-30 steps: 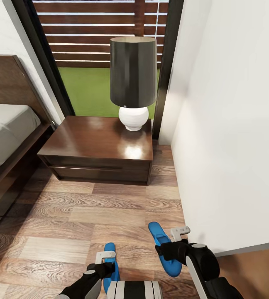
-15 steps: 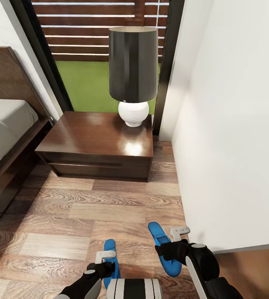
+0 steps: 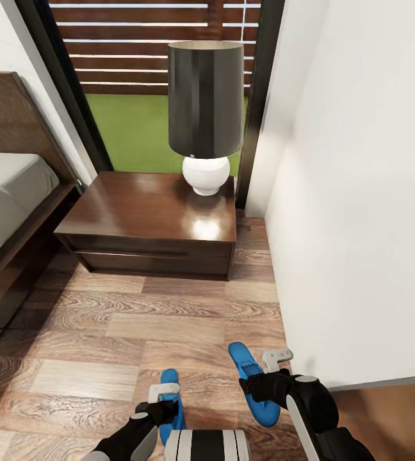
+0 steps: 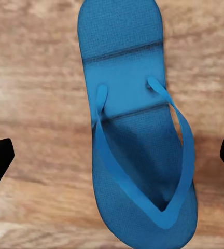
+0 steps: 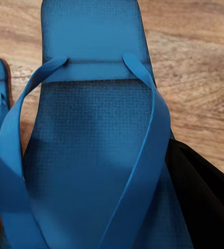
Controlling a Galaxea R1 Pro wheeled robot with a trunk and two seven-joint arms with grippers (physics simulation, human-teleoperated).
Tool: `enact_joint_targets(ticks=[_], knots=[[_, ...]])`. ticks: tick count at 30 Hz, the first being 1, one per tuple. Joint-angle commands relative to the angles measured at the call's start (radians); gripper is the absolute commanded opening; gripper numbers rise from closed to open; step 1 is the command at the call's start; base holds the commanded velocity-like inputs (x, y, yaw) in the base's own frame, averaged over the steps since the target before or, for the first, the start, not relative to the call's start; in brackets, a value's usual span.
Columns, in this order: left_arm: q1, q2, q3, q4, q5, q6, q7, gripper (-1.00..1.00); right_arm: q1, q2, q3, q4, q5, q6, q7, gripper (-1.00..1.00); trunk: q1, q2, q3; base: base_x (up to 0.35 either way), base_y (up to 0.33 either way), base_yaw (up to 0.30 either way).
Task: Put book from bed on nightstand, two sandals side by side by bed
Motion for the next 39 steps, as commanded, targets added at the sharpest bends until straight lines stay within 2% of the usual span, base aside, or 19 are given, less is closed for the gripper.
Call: enact_joint_targets(ticks=[1, 13, 18, 28, 33, 39], knots=[[0.000, 0.001, -0.008, -0.002, 0.007, 0.003, 0.007, 1.00, 0.000, 0.000, -0.001, -0.001, 0.000, 0.004, 0.003, -1.00, 0.000, 0.000, -0.001, 0.000, 0.000, 0.000], [-0.002, 0.001, -0.011, -0.055, 0.007, 0.009, 0.006, 1.00, 0.000, 0.001, 0.000, -0.001, 0.001, 0.004, 0.002, -1.00, 0.000, 0.000, -0.001, 0.000, 0.000, 0.000], [-0.002, 0.001, -0.011, -0.066, 0.007, 0.009, 0.006, 1.00, 0.000, 0.002, 0.001, -0.001, 0.003, 0.004, 0.001, -1.00, 0.002, -0.001, -0.020, 0.000, 0.000, 0.000], [-0.002, 0.003, -0.012, -0.073, 0.007, 0.003, 0.005, 1.00, 0.000, 0.002, 0.001, -0.001, 0.003, 0.004, 0.002, -1.00, 0.002, -0.001, -0.020, 0.000, 0.000, 0.000], [-0.002, 0.003, -0.013, -0.074, 0.007, -0.001, 0.005, 1.00, 0.000, 0.002, 0.002, -0.001, 0.003, 0.004, 0.002, -1.00, 0.004, -0.003, -0.039, 0.000, 0.000, 0.000], [-0.002, 0.003, -0.013, -0.074, 0.006, -0.003, 0.006, 1.00, 0.000, 0.004, 0.004, -0.001, 0.003, 0.003, 0.000, -1.00, 0.004, -0.003, -0.039, 0.000, 0.000, 0.000]])
